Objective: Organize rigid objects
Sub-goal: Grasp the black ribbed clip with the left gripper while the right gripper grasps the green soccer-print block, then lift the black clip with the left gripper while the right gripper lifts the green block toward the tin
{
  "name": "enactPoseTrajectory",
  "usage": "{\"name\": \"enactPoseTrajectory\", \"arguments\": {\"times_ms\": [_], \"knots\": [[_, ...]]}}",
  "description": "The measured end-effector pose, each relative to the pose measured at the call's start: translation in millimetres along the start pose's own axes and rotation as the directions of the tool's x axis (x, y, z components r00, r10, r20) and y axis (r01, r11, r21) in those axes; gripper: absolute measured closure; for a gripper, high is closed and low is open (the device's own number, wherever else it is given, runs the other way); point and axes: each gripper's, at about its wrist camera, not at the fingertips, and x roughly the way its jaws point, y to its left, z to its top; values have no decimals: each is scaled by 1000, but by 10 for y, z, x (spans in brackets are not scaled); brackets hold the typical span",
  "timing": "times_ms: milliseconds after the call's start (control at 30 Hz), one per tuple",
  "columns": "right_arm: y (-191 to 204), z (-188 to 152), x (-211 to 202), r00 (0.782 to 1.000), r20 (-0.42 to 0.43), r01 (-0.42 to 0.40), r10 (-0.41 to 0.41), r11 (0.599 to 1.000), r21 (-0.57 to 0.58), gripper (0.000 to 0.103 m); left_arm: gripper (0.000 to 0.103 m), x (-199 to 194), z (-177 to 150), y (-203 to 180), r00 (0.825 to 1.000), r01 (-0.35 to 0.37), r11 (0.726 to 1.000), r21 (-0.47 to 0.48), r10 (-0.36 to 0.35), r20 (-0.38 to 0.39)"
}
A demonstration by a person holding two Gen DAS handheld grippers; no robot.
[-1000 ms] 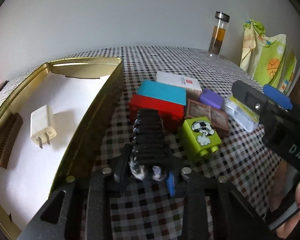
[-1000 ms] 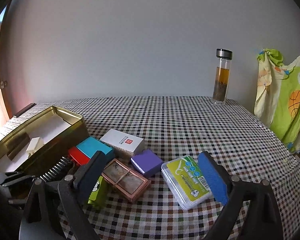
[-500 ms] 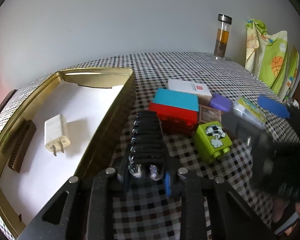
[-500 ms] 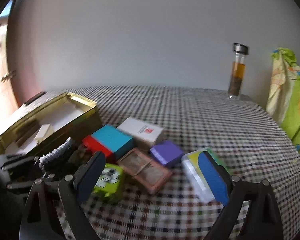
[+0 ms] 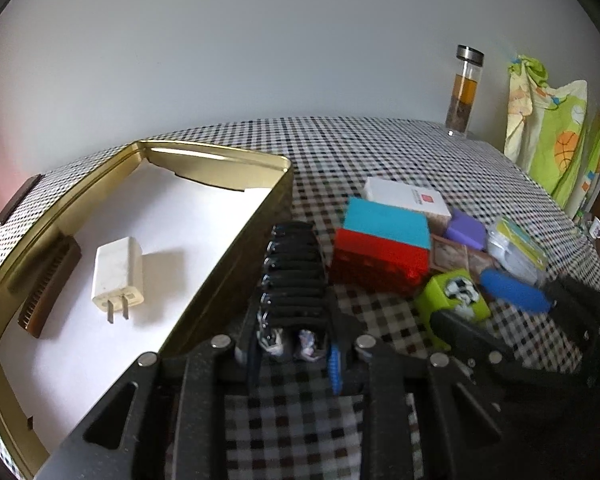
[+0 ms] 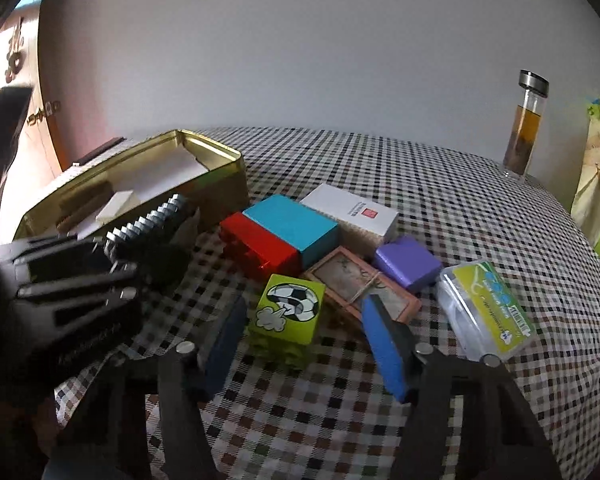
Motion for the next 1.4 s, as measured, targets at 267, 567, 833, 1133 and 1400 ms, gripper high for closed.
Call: {"name": "enactPoseTrajectory", "arguments": {"times_ms": [267,567,833,1133,1400], "knots": [[107,8,121,999,-51,-18,17,1000,-10,69,79,-14,4,-13,1000,1,1000,-3,-1,14],[166,35,-50,999,36,-12,11,1000,23,69,79,-106,4,-7,998,7,1000,3,-7,67],[82,124,-142,994,108,22,-28,998,61,69,79,-178,-5,-13,994,-29,1000,3,29,106],[103,134,-206,990,141,23,-30,998,55,69,79,-239,-2,-46,987,-58,998,11,55,151],[79,108,-299,981,191,16,-30,997,73,69,79,-301,-5,-71,980,-67,998,11,64,186]]}}
